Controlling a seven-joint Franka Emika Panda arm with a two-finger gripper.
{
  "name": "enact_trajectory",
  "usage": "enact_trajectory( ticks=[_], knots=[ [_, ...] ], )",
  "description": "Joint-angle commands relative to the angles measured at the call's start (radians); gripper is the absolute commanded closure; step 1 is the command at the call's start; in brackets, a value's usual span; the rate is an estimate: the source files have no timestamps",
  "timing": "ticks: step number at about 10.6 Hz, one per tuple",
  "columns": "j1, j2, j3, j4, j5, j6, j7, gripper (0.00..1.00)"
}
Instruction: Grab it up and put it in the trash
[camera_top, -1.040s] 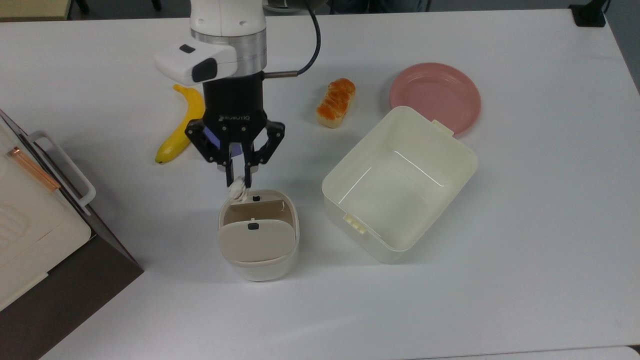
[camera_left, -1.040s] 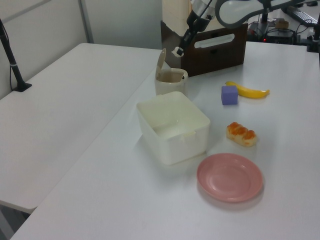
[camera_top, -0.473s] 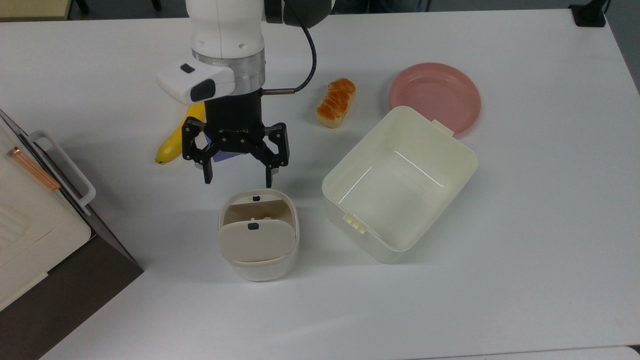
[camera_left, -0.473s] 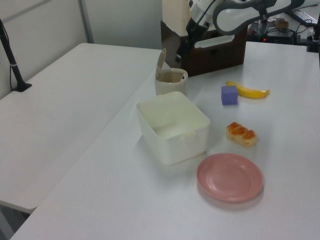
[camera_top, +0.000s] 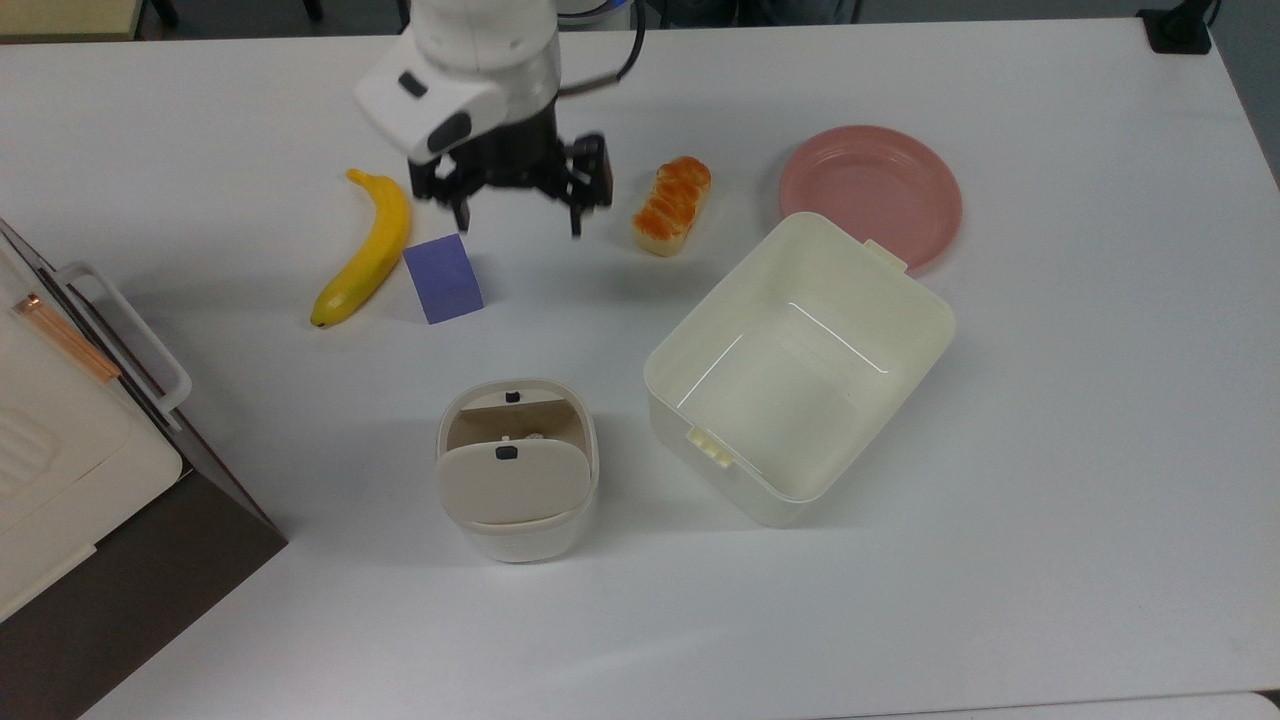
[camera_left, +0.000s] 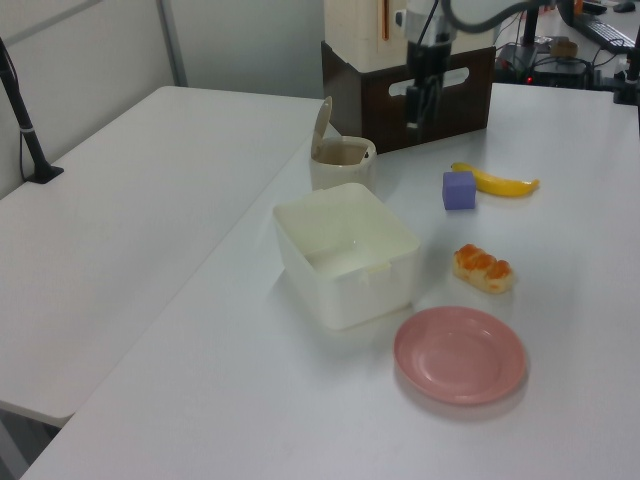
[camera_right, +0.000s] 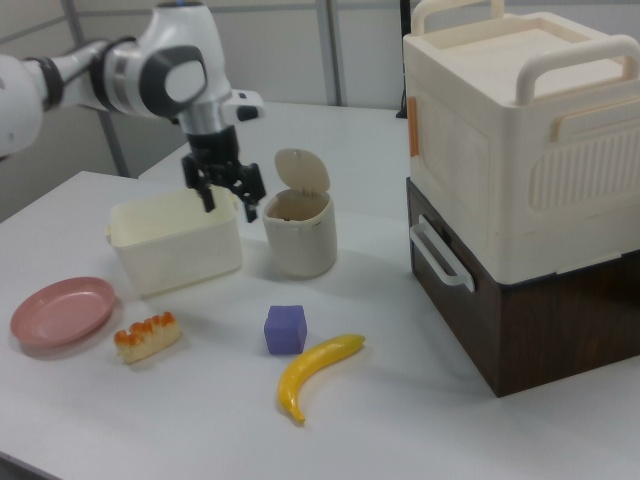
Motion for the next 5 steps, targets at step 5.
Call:
enact_trajectory(
  ticks=[5],
  knots=[
    [-0.007,-0.102,0.024,-0.046,-0.026,-0.111,0.025,0.0]
  ],
)
